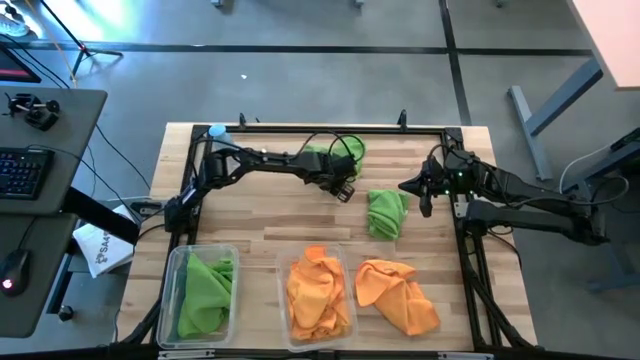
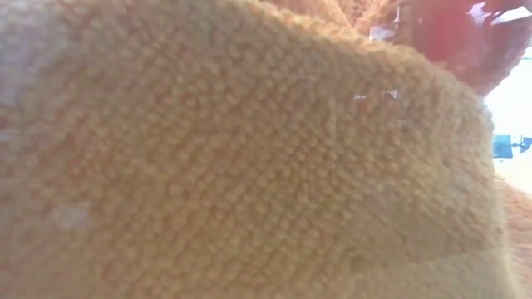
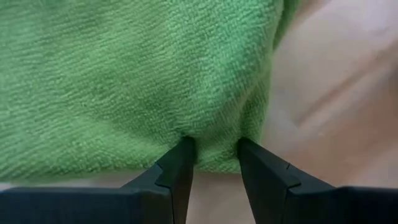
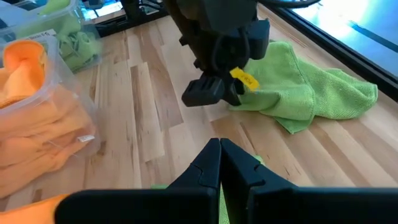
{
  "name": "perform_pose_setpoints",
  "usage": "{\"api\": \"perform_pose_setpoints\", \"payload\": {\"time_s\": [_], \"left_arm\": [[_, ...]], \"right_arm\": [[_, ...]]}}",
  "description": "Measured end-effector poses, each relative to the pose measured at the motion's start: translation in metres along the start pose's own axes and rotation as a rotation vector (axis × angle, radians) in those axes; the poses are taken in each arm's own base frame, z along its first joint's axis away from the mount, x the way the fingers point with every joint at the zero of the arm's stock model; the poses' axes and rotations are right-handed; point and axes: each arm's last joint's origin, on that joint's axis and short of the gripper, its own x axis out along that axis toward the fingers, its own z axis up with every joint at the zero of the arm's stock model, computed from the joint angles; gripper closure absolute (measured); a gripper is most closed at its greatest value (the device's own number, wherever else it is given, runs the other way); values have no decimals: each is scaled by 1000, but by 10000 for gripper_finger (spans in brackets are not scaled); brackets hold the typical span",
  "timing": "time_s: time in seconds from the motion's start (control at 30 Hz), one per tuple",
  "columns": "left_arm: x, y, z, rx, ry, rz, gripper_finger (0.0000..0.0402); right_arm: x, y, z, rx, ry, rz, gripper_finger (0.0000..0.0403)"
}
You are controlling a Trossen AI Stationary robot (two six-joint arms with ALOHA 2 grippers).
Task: Sort microfiber towel by color & place in baskets
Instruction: Put the green towel into the left transparent bin
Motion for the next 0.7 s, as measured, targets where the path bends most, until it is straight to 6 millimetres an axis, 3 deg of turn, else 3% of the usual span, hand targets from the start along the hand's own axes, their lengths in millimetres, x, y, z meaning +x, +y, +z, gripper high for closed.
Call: {"api": "perform_pose_setpoints", "payload": {"time_s": [0.1,0.2,0.3,0.4,0.5,0.7], "left_arm": [[7,-2,-4,7,38,-20,293],[8,-6,-8,32,52,-28,336],[1,-10,-7,92,38,-59,389],[-12,-9,-6,146,33,-80,392],[-41,-7,3,164,-28,-110,398],[-122,4,20,203,-213,-175,400]], "right_arm": [[0,0,0,3,0,1,403],[0,0,0,3,0,1,403],[0,0,0,2,0,1,403],[0,0,0,-5,0,1,403],[0,0,0,-5,0,0,403],[0,0,0,-23,0,-6,403]]}}
